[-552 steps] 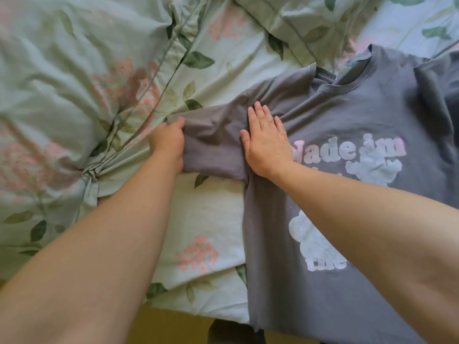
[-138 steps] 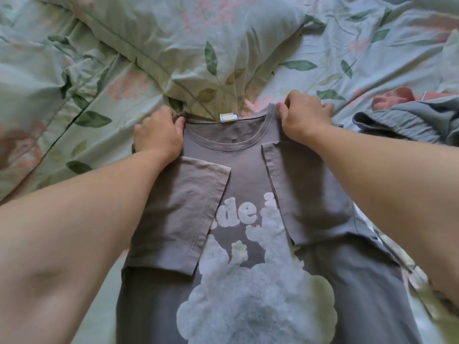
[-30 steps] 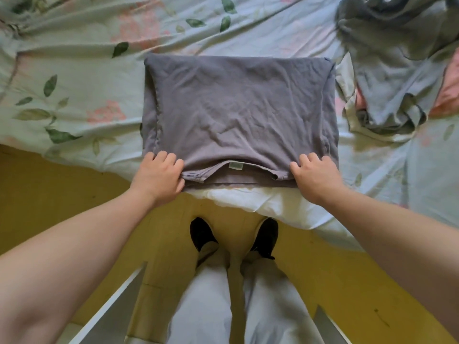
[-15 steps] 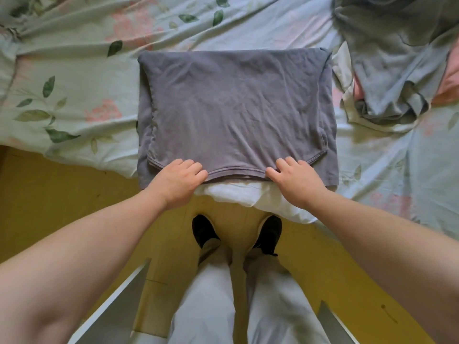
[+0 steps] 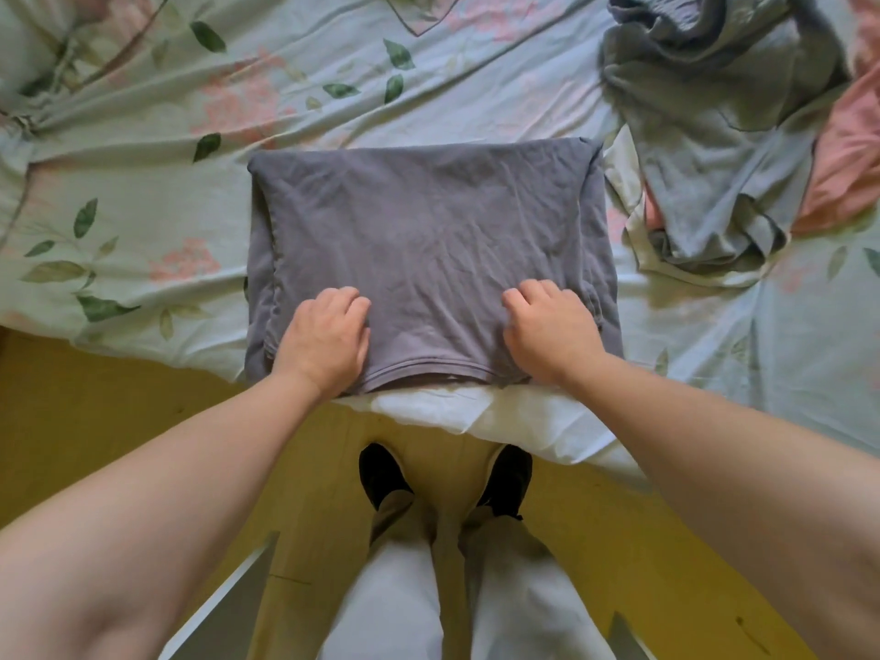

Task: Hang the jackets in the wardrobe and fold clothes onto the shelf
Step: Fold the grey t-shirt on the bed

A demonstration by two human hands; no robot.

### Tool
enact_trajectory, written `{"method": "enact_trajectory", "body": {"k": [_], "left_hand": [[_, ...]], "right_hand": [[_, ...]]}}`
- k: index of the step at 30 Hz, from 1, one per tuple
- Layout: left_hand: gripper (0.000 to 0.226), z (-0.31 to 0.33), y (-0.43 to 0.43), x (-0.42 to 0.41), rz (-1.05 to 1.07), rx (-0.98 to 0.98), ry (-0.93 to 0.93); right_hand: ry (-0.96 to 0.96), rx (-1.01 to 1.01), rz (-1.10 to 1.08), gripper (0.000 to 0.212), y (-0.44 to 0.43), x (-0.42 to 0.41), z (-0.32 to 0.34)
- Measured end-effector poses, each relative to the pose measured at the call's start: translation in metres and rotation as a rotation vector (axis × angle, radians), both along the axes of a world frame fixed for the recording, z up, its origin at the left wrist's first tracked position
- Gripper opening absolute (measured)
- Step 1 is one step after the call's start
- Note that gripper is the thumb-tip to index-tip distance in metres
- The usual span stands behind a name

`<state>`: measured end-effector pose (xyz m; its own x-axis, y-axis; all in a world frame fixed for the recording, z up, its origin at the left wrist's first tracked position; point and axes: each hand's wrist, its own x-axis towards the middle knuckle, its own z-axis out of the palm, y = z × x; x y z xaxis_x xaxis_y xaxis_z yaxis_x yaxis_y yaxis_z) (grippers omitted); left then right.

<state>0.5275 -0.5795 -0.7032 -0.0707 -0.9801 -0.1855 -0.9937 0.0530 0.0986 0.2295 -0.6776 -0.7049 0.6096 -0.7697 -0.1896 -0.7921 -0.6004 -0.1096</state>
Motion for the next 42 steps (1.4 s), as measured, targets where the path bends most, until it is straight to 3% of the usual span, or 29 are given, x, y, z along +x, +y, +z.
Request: {"method": "enact_trajectory", "body": {"k": [3,6,9,12,16,19,23,25,28,31,36,42], "left_hand": [[0.053,-0.008,-0.021,0.003,0.259,0.090,0.008],[0.064,-0.014,-0.032,0.007,0.498,0.231,-0.007],[0.068,-0.016,-0.029,0.011,0.720,0.326,-0.010],[0.070,-0.012,-0.036,0.000,0.776,0.383,-0.122],[0.069,0.002,-0.077,-0.037,0.626,0.254,-0.148],[0.063,0.013,-0.123,-0.078,0.372,0.128,-0.095],[0.050,0.027,-0.190,-0.142,0.184,0.073,0.000],[0.043,0.031,-0.222,-0.173,0.151,0.096,0.111],[0.042,0.033,-0.263,-0.212,0.139,0.168,0.286],[0.047,0.029,-0.296,-0.240,0.152,0.211,0.283],[0.054,0.004,-0.338,-0.251,0.227,0.266,0.112],[0.040,-0.012,-0.358,-0.250,0.249,0.287,-0.048]], "right_hand": [[0.083,0.037,-0.151,0.049,-0.028,-0.005,-0.007],[0.162,0.156,-0.251,0.060,-0.039,-0.020,-0.017],[0.166,0.127,-0.265,0.063,-0.037,-0.025,-0.021],[0.096,0.106,-0.333,0.058,-0.037,-0.022,-0.019],[-0.015,0.143,-0.669,0.051,-0.045,-0.022,-0.009],[-0.078,0.276,-1.058,0.068,-0.051,-0.032,0.001],[-0.159,0.510,-1.280,0.083,-0.055,-0.054,-0.006],[-0.311,0.660,-1.371,0.084,-0.054,-0.066,-0.012],[-0.505,0.800,-1.391,0.047,-0.047,-0.083,-0.011],[-0.618,0.922,-1.357,0.031,-0.040,-0.093,-0.010],[-0.635,0.896,-1.138,0.030,-0.032,-0.092,-0.015],[-0.680,0.916,-1.062,0.035,-0.023,-0.098,-0.017]]}}
